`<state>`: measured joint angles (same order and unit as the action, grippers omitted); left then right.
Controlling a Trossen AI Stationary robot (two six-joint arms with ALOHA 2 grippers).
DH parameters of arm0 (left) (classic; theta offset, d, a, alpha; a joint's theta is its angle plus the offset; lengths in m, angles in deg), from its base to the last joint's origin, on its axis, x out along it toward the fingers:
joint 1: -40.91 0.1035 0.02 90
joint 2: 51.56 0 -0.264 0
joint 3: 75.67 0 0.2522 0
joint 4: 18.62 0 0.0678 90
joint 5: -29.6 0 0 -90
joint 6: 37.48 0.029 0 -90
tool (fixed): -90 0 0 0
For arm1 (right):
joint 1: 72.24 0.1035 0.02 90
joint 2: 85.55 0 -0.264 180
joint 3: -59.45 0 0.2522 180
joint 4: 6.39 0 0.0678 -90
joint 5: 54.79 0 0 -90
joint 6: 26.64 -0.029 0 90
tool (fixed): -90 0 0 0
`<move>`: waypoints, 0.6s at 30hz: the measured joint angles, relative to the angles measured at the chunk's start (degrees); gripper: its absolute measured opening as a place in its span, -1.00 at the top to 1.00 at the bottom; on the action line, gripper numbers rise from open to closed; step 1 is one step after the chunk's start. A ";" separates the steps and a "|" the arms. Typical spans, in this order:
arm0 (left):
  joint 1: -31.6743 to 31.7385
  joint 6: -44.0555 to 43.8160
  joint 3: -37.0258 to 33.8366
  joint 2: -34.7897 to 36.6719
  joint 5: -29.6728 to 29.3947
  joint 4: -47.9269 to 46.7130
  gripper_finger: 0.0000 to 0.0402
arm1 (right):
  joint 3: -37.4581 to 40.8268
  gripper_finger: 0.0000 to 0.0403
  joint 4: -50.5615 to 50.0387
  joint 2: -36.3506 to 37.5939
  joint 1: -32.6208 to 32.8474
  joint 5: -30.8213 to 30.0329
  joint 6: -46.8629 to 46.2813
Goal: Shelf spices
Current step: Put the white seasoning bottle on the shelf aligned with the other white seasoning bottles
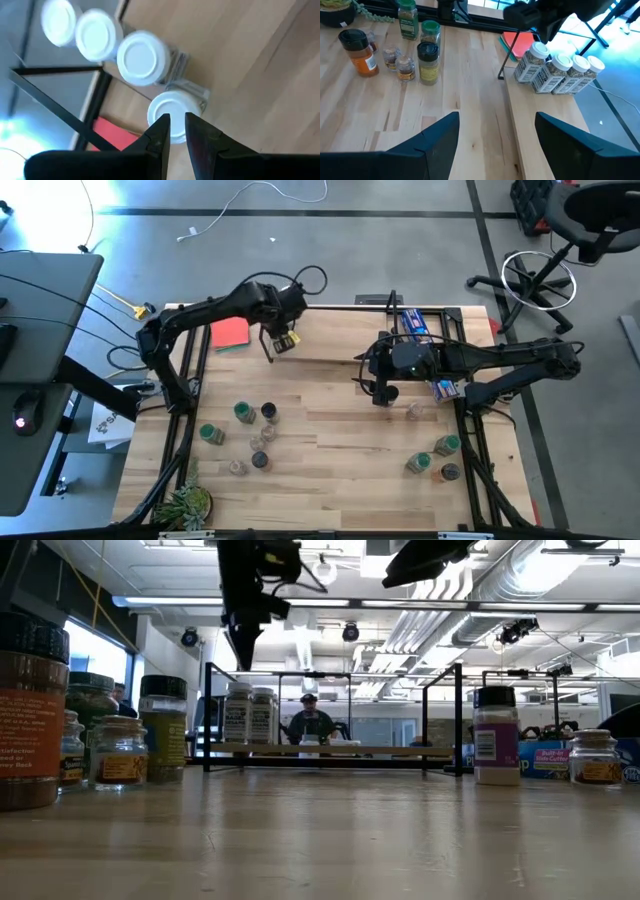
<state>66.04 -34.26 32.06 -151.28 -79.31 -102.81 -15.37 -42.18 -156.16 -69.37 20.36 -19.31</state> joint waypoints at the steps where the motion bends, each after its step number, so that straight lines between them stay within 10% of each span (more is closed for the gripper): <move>1: 0.58 0.00 -0.50 -0.02 0.40 0.28 0.74 | 0.00 -0.27 0.00 0.00 0.02 0.00 0.00; 18: 2.34 0.42 -3.62 -0.20 3.56 4.50 0.74 | 0.00 -0.27 -0.02 0.00 0.02 0.00 0.11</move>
<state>68.38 -33.84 28.43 -151.48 -75.74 -98.30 -15.37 -42.20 -156.16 -69.35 20.36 -19.20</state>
